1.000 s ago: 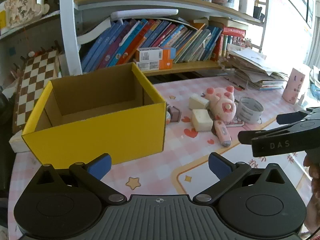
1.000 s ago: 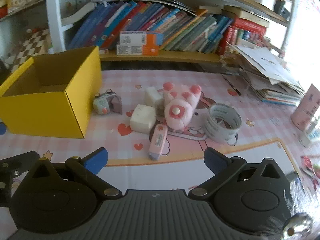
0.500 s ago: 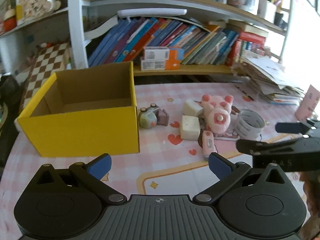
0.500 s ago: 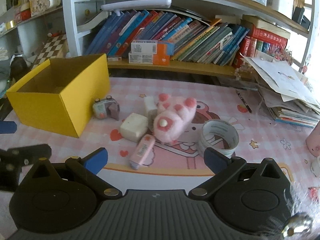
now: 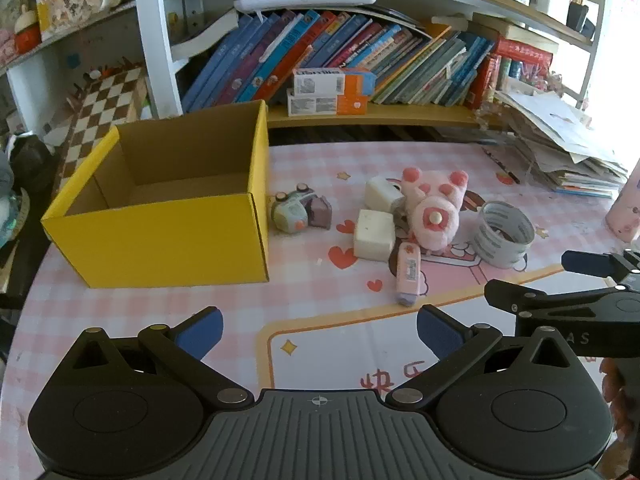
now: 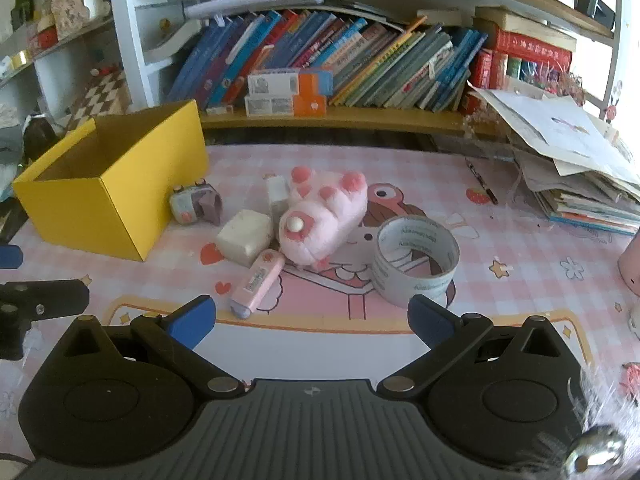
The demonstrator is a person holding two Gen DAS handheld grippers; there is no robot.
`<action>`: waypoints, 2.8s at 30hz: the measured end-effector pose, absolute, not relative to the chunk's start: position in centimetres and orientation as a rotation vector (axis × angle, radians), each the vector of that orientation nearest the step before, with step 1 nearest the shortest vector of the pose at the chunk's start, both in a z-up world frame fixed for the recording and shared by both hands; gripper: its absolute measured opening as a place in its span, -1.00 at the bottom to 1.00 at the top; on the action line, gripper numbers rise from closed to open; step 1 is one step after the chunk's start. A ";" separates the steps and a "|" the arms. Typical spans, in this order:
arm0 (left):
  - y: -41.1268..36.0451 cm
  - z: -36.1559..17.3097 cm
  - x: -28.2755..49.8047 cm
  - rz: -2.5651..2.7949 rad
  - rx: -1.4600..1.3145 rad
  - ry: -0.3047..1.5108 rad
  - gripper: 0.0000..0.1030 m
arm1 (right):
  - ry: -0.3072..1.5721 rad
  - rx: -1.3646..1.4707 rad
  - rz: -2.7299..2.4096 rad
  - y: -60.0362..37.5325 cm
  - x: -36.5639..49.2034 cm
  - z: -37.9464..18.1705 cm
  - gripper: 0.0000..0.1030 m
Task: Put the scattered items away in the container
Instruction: 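Move the right tool toward the tape roll while the left tool approaches the pink marker, then close the left tool on the pink marker while the right tool grasps the tape roll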
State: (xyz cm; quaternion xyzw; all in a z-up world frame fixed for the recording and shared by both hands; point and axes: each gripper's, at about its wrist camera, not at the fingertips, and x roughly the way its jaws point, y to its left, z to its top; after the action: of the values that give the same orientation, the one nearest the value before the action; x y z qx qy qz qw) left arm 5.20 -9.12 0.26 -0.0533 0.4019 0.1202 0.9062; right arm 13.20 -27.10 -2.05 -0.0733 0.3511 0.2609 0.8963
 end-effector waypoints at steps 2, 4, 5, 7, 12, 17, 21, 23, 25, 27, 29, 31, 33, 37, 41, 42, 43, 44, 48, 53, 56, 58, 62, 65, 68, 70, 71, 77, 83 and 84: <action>-9.2 0.2 5.3 0.240 -0.104 0.836 1.00 | 0.718 -0.145 0.538 -27.1 13.0 -2.2 1.00; -9.4 0.1 5.3 0.214 -0.106 0.836 1.00 | 0.714 -0.137 0.531 -27.2 12.8 -2.3 1.00; -9.4 0.1 5.3 0.203 -0.106 0.835 1.00 | 0.711 -0.135 0.529 -27.2 12.6 -2.2 1.00; -9.7 0.1 5.3 0.190 -0.100 0.823 1.00 | 0.705 -0.131 0.526 -27.3 12.3 -2.2 1.00; -10.5 0.1 5.4 0.165 -0.086 0.804 1.00 | 0.686 -0.153 0.522 -27.6 11.8 -1.8 1.00; -10.8 -0.1 5.5 0.144 -0.071 0.805 1.00 | 0.715 -0.137 0.488 -28.0 12.1 -2.0 1.00; -10.6 -0.3 5.7 0.139 -0.078 0.807 1.00 | 0.741 -0.125 0.462 -28.4 12.7 -2.4 1.00; -10.7 -0.3 5.8 0.130 -0.071 0.804 1.00 | 0.751 -0.122 0.454 -28.5 13.0 -2.5 1.00; -10.9 -0.4 5.9 0.120 -0.053 0.803 1.00 | 0.756 -0.116 0.453 -28.7 13.1 -2.6 1.00; -11.2 -0.5 6.1 0.110 -0.034 0.805 1.00 | 0.759 -0.111 0.455 -28.8 13.1 -2.7 1.00; -11.5 -0.5 6.2 0.098 -0.023 0.806 1.00 | 0.760 -0.113 0.458 -28.8 13.1 -2.7 1.00; -11.7 -0.5 6.4 0.090 -0.017 0.807 1.00 | 0.757 -0.119 0.459 -28.8 13.2 -2.6 1.00; -11.7 -0.6 6.7 0.089 -0.017 0.810 1.00 | 0.751 -0.126 0.458 -28.8 13.4 -2.6 1.00; -11.7 -0.7 7.2 0.094 -0.024 0.816 1.00 | 0.750 -0.131 0.451 -29.0 13.8 -2.5 1.00; -11.5 -0.8 7.7 0.105 -0.032 0.820 1.00 | 0.755 -0.131 0.440 -29.1 14.6 -2.5 1.00; -11.4 -0.8 7.8 0.108 -0.034 0.821 1.00 | 0.755 -0.131 0.438 -29.1 14.7 -2.5 1.00; -11.3 -0.8 8.0 0.109 -0.035 0.821 1.00 | 0.755 -0.132 0.437 -29.2 14.9 -2.5 1.00; -11.2 -0.9 8.1 0.110 -0.038 0.821 1.00 | 0.755 -0.133 0.436 -29.2 15.1 -2.6 1.00; -11.1 -0.9 8.6 0.104 -0.037 0.814 1.00 | 0.759 -0.130 0.433 -29.3 15.7 -2.8 1.00; -11.1 -1.0 9.3 0.101 -0.015 0.819 0.99 | 0.761 -0.125 0.425 -29.3 16.3 -3.1 1.00; -11.2 -1.2 9.8 0.094 -0.007 0.823 0.93 | 0.763 -0.128 0.419 -29.3 16.7 -3.3 0.98; -11.2 -1.5 10.2 0.084 -0.001 0.831 0.89 | 0.764 -0.131 0.414 -29.2 17.1 -3.5 0.97; -11.3 -2.1 11.1 0.061 0.007 0.850 0.78 | 0.771 -0.137 0.404 -29.1 17.7 -3.8 0.97; -11.7 -2.6 11.8 0.033 0.015 0.862 0.63 | 0.784 -0.137 0.396 -29.1 18.2 -4.2 0.94; -12.2 -3.3 12.6 0.002 0.027 0.877 0.44 | 0.797 -0.142 0.383 -29.2 18.8 -4.7 0.90; -12.4 -3.7 13.2 -0.014 0.031 0.886 0.37 | 0.802 -0.147 0.377 -29.1 19.2 -4.9 0.90; -12.5 -4.0 13.5 -0.018 0.034 0.888 0.35 | 0.802 -0.150 0.373 -29.1 19.4 -5.1 0.90; -12.8 -5.3 15.3 -0.013 0.039 0.903 0.13 | 0.806 -0.162 0.354 -28.9 21.1 -6.3 0.89; -13.1 -6.8 17.3 -0.033 0.023 0.930 -0.02 | 0.811 -0.168 0.343 -28.8 22.6 -7.4 0.89; -13.1 -7.1 17.5 -0.034 0.018 0.938 -0.04 | 0.813 -0.168 0.341 -28.8 22.9 -7.6 0.89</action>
State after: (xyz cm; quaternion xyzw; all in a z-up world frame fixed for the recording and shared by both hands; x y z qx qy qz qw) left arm 17.52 -13.11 -7.09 0.0086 0.4519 -0.0164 0.8919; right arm 22.88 -28.75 -7.59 -0.0814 0.3930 0.1648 0.9010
